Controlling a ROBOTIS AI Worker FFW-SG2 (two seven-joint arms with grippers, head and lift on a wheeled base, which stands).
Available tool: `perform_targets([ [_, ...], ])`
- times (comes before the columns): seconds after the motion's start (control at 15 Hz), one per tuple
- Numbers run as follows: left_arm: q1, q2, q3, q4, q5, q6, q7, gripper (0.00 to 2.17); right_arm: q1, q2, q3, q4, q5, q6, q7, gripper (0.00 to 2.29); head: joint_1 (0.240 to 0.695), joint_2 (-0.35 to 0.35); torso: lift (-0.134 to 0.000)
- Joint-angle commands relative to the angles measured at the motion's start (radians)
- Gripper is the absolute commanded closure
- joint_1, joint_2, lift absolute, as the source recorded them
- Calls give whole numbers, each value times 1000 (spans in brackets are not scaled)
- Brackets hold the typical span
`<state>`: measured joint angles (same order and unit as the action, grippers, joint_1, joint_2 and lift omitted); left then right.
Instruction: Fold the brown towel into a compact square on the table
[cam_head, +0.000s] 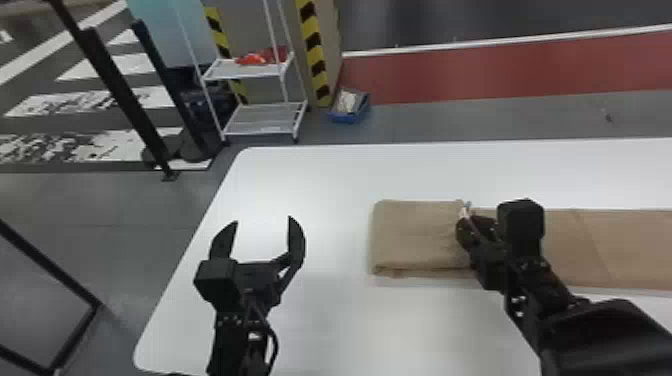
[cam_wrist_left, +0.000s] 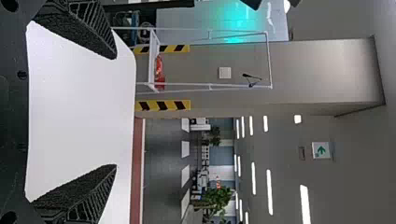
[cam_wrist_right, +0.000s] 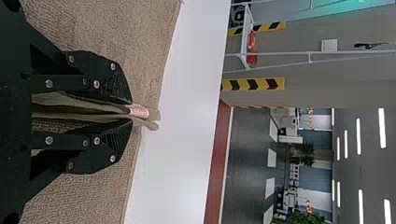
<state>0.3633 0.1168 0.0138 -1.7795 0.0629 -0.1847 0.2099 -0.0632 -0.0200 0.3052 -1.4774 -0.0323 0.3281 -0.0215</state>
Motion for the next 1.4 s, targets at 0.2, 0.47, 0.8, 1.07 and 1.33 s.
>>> perform_targets([
  [0.2,-4,1,0,0,-1,3,0,39,-4,0,-6,0,-6,21,0,1190,695,243,-118],
  [0.47,-7,4,5,5,2,3,0,39,14,-3,-8,-44,-32,-1,6,1359,695,240,-118],
  [0.8,-1,6,20,2,5,3,0,39,143,-54,-28,-414,-83,116,5,1359,695,259,-118],
  [1.07,2,4,28,-8,14,3,2,39,229,-170,-218,-607,-153,233,0,1359,695,232,-118],
  [1.33,-1,3,11,-8,6,12,2,39,217,-182,-351,-394,-147,162,77,1359,695,98,-118],
])
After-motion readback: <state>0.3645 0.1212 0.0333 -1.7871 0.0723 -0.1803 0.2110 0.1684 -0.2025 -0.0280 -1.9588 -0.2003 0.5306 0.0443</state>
